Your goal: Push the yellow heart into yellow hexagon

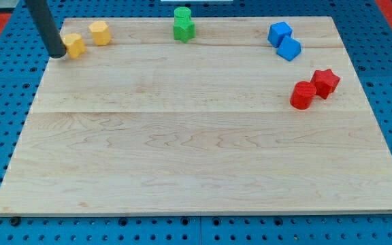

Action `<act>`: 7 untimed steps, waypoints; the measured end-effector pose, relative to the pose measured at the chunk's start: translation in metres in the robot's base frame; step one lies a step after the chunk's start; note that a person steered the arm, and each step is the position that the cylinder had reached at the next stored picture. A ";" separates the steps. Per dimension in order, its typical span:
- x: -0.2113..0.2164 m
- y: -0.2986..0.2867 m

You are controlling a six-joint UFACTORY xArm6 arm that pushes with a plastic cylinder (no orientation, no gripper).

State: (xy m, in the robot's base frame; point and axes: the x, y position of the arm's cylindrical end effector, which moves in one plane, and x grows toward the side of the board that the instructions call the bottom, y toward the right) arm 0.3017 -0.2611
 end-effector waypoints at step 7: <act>0.025 0.109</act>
